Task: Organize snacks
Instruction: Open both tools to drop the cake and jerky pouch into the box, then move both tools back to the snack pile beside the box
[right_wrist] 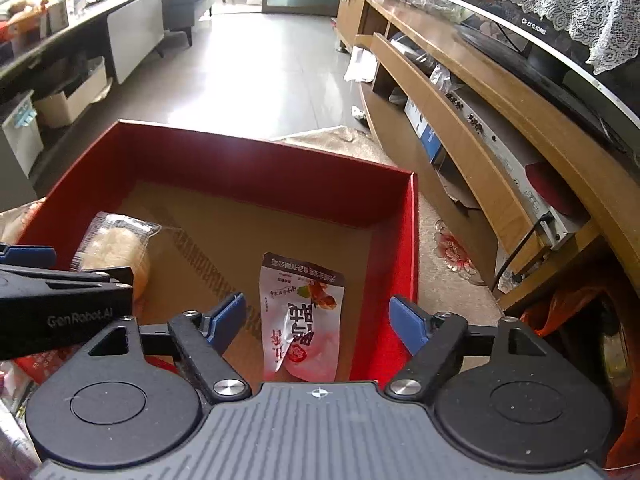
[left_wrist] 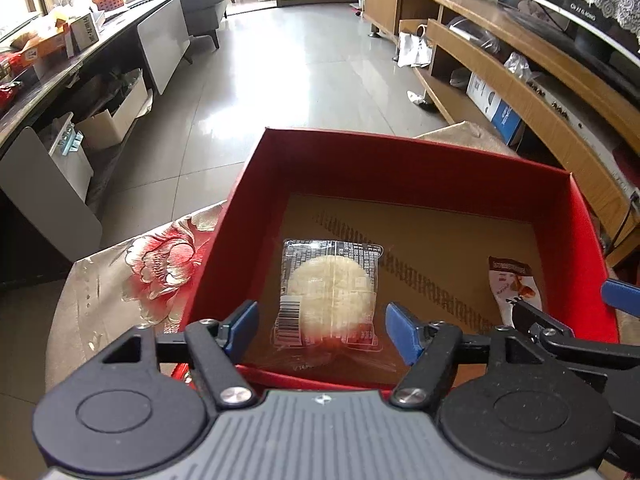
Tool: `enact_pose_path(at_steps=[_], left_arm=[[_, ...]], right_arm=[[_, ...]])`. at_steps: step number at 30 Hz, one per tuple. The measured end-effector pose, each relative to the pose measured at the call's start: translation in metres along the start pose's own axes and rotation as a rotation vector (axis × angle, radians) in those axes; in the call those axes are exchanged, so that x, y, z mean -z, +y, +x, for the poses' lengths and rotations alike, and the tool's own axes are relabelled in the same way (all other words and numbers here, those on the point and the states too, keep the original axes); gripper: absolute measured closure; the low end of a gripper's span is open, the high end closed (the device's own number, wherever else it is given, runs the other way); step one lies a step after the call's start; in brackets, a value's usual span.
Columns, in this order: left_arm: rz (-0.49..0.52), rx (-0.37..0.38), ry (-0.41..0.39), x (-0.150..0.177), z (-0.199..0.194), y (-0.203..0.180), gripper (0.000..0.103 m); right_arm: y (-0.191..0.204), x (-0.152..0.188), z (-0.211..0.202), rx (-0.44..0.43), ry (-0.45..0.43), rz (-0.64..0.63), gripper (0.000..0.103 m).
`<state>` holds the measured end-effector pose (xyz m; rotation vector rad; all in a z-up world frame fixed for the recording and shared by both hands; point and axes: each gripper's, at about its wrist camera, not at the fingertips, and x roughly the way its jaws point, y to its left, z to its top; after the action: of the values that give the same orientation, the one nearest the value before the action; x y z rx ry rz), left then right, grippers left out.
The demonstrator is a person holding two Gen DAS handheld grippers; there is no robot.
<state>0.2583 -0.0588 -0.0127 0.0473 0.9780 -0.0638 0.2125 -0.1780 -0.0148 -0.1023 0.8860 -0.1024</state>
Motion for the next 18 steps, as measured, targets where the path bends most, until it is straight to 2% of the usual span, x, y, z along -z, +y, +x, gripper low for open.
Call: enact_pose_path(at_steps=[18], left_arm=[[-0.041,0.062,-0.01,0.018,-0.033,0.019,0.029]], right_arm=[[0.0,0.019,-0.022,-0.04,-0.002,-0.004,0.017]])
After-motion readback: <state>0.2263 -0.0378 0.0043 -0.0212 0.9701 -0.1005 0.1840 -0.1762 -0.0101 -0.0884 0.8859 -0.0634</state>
